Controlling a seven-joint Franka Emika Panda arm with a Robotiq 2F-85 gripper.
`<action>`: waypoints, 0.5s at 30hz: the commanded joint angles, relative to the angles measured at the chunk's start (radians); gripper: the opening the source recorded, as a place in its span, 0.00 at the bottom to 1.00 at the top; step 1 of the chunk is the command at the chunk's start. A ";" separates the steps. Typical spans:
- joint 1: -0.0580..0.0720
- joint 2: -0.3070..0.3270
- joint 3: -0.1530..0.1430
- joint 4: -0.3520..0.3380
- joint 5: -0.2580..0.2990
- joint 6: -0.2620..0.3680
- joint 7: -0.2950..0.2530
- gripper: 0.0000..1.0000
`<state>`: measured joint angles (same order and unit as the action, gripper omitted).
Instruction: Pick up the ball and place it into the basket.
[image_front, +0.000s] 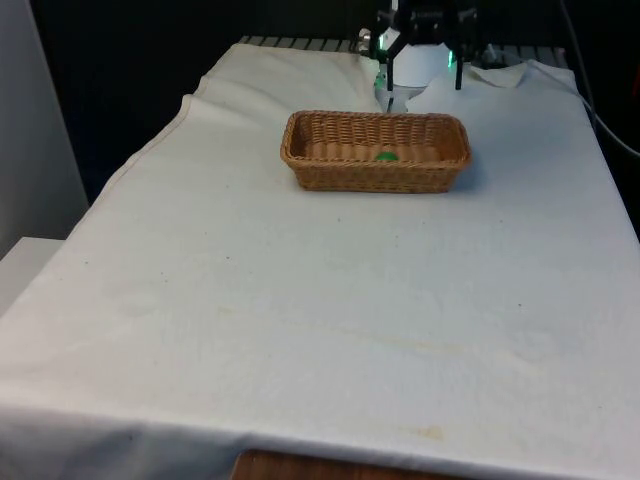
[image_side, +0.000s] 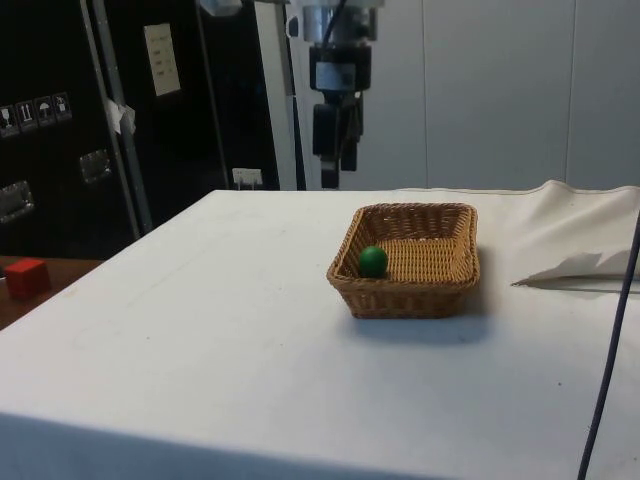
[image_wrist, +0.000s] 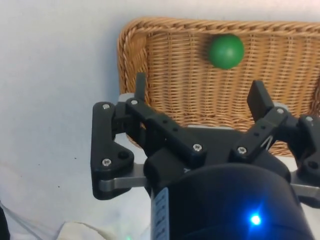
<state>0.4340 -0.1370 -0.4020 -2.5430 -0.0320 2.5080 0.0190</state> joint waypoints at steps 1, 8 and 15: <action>-0.003 0.009 0.005 0.017 -0.020 -0.017 0.022 1.00; -0.003 0.024 0.010 0.081 -0.031 -0.076 0.044 1.00; -0.002 0.046 0.013 0.151 -0.039 -0.139 0.062 1.00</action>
<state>0.4340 -0.1010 -0.3920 -2.4120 -0.0510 2.3910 0.0600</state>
